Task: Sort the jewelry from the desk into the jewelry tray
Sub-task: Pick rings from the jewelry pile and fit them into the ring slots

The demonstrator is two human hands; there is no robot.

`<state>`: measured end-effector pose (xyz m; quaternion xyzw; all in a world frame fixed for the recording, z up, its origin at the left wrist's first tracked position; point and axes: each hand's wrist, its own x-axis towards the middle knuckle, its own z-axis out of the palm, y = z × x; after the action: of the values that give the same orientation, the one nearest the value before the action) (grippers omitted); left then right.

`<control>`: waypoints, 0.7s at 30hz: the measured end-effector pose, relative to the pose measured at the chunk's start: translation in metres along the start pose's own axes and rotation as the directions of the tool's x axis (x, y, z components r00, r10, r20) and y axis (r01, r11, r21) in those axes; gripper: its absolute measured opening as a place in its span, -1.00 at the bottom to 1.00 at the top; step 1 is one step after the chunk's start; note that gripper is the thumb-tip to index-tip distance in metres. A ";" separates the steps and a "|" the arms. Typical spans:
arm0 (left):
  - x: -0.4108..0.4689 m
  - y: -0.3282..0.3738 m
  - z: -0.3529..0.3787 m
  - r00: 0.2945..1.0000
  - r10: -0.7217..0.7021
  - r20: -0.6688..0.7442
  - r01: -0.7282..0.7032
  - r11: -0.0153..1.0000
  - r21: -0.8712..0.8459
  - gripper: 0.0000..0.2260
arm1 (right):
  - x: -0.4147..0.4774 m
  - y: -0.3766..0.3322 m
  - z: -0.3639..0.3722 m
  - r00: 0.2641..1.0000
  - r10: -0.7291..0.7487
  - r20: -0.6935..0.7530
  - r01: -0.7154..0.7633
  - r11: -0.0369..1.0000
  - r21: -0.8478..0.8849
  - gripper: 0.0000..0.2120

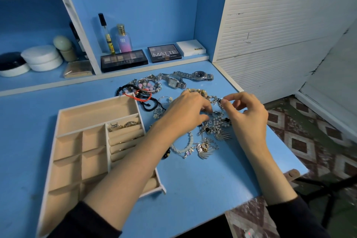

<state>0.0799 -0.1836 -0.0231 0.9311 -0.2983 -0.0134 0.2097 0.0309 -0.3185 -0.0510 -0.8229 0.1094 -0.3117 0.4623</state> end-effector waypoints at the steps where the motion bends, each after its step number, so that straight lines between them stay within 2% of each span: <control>1: 0.000 0.000 0.000 1.000 0.000 -0.006 0.000 1.000 -0.001 -0.83 | 0.000 0.000 0.000 1.000 -0.001 0.002 0.001 1.000 -0.001 -0.96; 8: 0.000 0.002 -0.001 0.995 0.011 -0.102 -0.014 0.999 -0.031 -0.97 | 0.000 0.000 -0.001 1.000 -0.003 0.001 0.003 1.000 -0.007 -0.97; 14: -0.016 -0.007 -0.018 0.991 -0.071 -0.110 0.050 0.981 -0.186 -0.99 | -0.002 0.000 -0.001 1.000 -0.024 0.013 0.024 1.000 0.015 -0.96; 21: -0.077 -0.030 -0.056 0.959 -0.183 -0.215 0.134 0.966 -0.223 -0.99 | -0.014 -0.012 0.007 0.990 -0.072 0.119 0.064 0.995 0.075 -0.93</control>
<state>0.0413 -0.0973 0.0084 0.9203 -0.1927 0.0486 0.3368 0.0235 -0.3003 -0.0492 -0.8268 0.0418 -0.2801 0.4860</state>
